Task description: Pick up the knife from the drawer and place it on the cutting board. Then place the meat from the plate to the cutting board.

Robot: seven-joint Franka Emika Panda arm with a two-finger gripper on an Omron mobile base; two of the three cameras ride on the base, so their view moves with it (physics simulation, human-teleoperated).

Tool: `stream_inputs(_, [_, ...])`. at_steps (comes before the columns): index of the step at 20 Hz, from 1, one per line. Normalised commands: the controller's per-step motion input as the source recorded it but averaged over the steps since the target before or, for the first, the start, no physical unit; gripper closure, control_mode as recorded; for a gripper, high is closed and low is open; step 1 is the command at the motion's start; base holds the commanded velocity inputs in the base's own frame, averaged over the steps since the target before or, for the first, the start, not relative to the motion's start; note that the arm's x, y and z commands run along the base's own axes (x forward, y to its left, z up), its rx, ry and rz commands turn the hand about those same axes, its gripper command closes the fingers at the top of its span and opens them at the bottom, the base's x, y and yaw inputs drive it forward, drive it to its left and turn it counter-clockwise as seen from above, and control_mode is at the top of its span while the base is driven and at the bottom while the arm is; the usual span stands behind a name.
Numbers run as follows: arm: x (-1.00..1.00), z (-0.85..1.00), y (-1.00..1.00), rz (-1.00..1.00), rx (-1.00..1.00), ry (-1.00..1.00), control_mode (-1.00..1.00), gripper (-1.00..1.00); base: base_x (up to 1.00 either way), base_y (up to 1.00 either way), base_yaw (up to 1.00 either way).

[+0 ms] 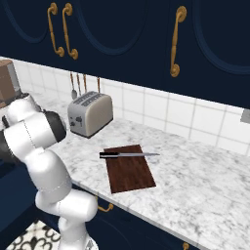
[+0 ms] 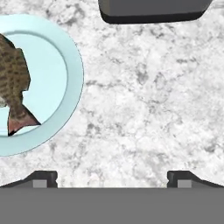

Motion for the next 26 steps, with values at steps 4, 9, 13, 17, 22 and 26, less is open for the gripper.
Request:
stream_inputs(4, [0.61,-0.14,0.57,0.20,0.00,-0.02,-1.00,-1.00,0.00,0.00,0.00])
stream_inputs(9, [0.24,-0.20,0.57,0.09,-0.06,-0.10,-1.00,-1.00,0.00,0.00,0.00])
stream_inputs(13, [0.07,-0.23,0.28,0.00,-0.12,-0.13,-1.00,-1.00,0.00,0.00,0.00])
stream_inputs(17, [0.07,-0.17,0.01,0.00,-0.07,-0.07,-1.00,-1.00,0.00,0.00,0.00])
stream_inputs(22, [0.27,-0.14,0.00,0.00,-0.03,-0.04,-1.00,-1.00,0.00,0.00,0.00])
stream_inputs(26, [0.39,-0.12,0.00,0.02,0.00,-0.01,-1.00,-1.00,0.00,0.00,0.00])
